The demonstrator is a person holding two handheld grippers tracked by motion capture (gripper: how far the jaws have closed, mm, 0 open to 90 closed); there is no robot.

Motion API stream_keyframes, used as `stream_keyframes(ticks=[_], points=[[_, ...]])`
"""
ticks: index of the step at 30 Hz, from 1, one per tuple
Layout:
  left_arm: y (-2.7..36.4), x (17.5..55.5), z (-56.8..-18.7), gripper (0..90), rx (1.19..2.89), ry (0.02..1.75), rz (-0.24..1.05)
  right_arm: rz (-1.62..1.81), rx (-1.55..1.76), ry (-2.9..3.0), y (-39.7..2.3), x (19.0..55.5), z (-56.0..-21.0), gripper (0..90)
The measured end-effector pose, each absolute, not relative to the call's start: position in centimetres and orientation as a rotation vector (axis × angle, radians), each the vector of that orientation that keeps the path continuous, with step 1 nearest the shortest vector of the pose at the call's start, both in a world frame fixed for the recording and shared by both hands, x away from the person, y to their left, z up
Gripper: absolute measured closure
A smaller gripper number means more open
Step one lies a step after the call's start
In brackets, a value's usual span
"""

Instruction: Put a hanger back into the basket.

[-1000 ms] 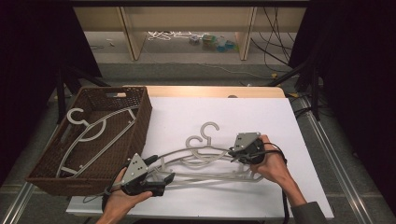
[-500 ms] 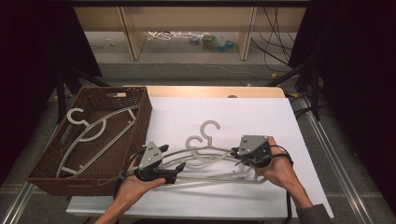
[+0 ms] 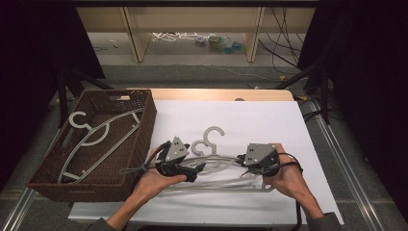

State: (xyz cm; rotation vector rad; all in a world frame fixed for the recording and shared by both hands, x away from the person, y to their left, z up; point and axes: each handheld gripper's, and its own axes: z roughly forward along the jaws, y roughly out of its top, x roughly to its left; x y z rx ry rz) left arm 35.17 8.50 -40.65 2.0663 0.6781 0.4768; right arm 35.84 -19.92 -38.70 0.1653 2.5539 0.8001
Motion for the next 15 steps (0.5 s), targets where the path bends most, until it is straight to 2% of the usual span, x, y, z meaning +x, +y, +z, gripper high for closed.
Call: stream_keyframes(ticks=[13, 15], points=[[7.3, 36.0, -41.0, 32.3, 2.16, 0.652, 0.481, 0.775, 0.104, 2.547, -19.5, 35.7, -38.6, 82.1], [7.0, 36.1, -41.2, 38.0, 2.169, 0.649, 0.482, 0.779, 0.103, 2.545, -19.3, 35.5, -38.6, 82.1]])
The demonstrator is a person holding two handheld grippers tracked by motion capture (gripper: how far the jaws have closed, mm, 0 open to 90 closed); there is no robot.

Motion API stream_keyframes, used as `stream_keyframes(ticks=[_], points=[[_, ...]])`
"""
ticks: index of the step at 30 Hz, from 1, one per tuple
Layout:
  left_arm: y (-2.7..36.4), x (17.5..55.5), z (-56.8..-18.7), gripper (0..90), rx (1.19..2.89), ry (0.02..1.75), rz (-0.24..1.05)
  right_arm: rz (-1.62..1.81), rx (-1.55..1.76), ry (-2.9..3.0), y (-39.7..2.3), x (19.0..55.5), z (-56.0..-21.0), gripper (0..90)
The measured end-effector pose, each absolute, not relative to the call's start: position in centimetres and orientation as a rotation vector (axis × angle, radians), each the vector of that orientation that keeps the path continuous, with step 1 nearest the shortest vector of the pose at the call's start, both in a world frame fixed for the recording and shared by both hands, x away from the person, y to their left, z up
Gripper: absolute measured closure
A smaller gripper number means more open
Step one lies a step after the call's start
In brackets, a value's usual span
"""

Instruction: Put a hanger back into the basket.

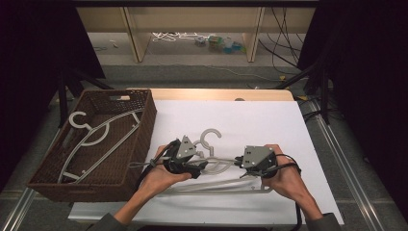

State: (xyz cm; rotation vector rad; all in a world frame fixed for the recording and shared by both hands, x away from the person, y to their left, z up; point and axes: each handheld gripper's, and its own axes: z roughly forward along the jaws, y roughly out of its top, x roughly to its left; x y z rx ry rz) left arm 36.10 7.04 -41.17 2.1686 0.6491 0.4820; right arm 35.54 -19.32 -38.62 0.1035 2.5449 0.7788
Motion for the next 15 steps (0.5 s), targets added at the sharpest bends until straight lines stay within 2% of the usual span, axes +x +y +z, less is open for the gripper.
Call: stream_keyframes(ticks=[4, 7, 9, 15], points=[[6.75, 36.15, -41.34, 45.8, 2.192, 0.628, 0.466, 0.779, 0.086, 2.545, -19.22, 35.53, -38.56, 82.1], [6.58, 36.14, -41.35, 57.7, 2.22, 0.584, 0.446, 0.782, 0.075, 2.555, -19.17, 35.5, -38.51, 82.0], [6.44, 36.05, -41.33, 69.0, 2.23, 0.55, 0.438, 0.779, 0.074, 2.552, -19.16, 35.51, -38.51, 82.1], [6.37, 35.58, -40.81, 75.3, 2.295, 0.449, 0.443, 0.785, 0.037, 2.558, -19.29, 35.59, -38.53, 81.6]])
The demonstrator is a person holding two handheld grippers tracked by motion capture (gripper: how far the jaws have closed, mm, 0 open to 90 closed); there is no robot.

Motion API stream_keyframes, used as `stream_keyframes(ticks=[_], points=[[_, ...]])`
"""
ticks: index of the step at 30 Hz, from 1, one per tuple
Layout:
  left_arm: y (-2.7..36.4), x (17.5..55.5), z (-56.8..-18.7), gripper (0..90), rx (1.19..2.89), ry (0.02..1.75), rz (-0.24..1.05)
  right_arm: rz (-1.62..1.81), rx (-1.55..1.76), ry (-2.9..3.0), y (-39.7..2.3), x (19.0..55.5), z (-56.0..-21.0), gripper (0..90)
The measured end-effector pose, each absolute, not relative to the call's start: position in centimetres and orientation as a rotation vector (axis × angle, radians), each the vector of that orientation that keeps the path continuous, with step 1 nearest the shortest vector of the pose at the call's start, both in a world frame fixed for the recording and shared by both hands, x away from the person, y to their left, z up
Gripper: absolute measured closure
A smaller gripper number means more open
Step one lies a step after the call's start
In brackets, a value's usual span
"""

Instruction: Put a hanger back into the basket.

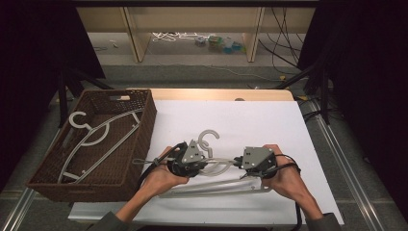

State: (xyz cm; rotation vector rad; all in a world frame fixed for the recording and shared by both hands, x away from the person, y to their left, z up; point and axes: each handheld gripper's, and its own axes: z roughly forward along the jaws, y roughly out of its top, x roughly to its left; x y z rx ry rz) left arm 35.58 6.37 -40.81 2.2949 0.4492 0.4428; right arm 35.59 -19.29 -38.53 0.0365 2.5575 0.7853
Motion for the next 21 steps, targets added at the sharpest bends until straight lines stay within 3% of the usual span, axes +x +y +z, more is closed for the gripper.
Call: stream_keyframes(ticks=[11, 15, 21], points=[[6.2, 34.7, -40.4, 82.3, 2.322, 0.363, 0.419, 0.823, 0.149, 2.526, -19.5, 35.7, -38.7, 73.3], [7.1, 35.1, -39.8, 82.4, 2.273, 0.413, 0.392, 0.941, 0.317, 2.483, -19.6, 35.6, -38.3, 54.2], [8.4, 35.7, -39.3, 82.4, 2.243, 0.494, 0.403, 1.11, 0.543, 2.355, -20.3, 36.2, -37.9, 36.5]])
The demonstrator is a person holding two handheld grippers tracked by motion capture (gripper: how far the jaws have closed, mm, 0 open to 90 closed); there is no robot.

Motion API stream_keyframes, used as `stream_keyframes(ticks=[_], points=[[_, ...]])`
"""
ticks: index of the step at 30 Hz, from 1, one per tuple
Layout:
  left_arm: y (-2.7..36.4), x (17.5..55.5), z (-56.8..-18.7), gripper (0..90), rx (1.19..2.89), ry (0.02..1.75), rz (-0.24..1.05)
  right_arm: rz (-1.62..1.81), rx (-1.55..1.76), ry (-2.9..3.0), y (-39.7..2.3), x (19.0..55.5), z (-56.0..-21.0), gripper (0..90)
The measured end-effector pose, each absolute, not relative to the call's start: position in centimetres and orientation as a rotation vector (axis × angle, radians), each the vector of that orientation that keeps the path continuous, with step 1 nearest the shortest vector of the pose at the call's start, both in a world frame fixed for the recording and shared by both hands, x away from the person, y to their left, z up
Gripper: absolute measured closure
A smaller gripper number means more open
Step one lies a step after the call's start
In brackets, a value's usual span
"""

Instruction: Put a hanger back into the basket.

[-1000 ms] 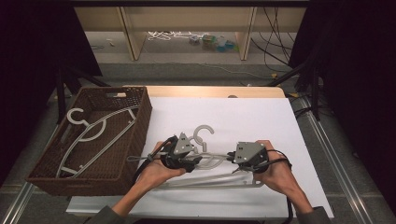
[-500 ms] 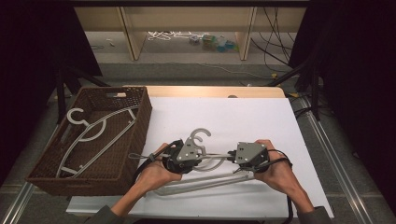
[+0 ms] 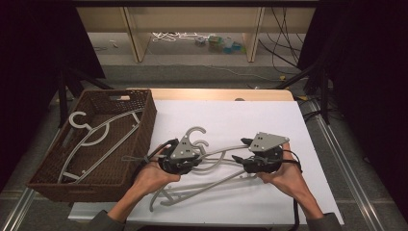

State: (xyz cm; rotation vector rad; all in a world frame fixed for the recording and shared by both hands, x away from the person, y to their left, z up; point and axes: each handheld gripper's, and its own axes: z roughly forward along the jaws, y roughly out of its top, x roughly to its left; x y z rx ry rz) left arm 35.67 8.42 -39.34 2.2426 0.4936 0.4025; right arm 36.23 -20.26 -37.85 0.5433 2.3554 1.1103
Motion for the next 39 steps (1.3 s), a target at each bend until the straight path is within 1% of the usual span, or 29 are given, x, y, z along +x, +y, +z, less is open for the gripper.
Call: stream_keyframes(ticks=[2, 3, 4, 6, 8, 11, 18, 22, 26, 32, 35, 39], points=[[8.8, 35.9, -39.3, 82.4, 2.239, 0.509, 0.404, 1.142, 0.581, 2.327, -20.3, 36.3, -37.8, 34.8], [9.1, 36.0, -39.3, 82.4, 2.238, 0.523, 0.402, 1.207, 0.643, 2.282, -20.5, 36.4, -37.5, 32.0], [9.1, 36.0, -39.3, 82.4, 2.238, 0.523, 0.402, 1.207, 0.643, 2.282, -20.5, 36.4, -37.5, 32.0], [9.5, 36.3, -39.2, 82.4, 2.22, 0.555, 0.4, 1.228, 0.694, 2.248, -20.8, 36.3, -37.2, 28.3], [9.8, 36.3, -39.1, 82.4, 2.216, 0.568, 0.396, 1.244, 0.713, 2.231, -20.8, 36.3, -37.2, 27.9], [10.7, 36.7, -38.7, 82.4, 2.179, 0.619, 0.389, 1.306, 0.778, 2.18, -21.0, 36.0, -36.9, 22.5], [12.5, 37.4, -37.9, 82.4, 2.108, 0.7, 0.373, 1.332, 0.795, 2.148, -21.1, 34.9, -37.5, 20.5], [13.3, 37.5, -37.4, 82.4, 2.04, 0.74, 0.33, 1.327, 0.817, 2.163, -21.2, 34.7, -38.4, 19.9], [14.2, 37.2, -36.2, 82.3, 1.975, 0.758, 0.297, 1.331, 0.859, 2.165, -21.6, 34.7, -39.7, 19.6], [15.2, 36.8, -34.8, 82.3, 1.929, 0.766, 0.282, 1.331, 0.884, 2.167, -21.9, 34.8, -40.3, 19.4], [15.8, 36.4, -33.7, 82.4, 1.888, 0.775, 0.237, 1.326, 0.888, 2.174, -22.3, 34.8, -40.7, 18.9], [16.8, 36.4, -31.7, 82.3, 1.896, 0.78, 0.258, 1.321, 0.905, 2.171, -22.5, 34.8, -40.9, 18.7]])
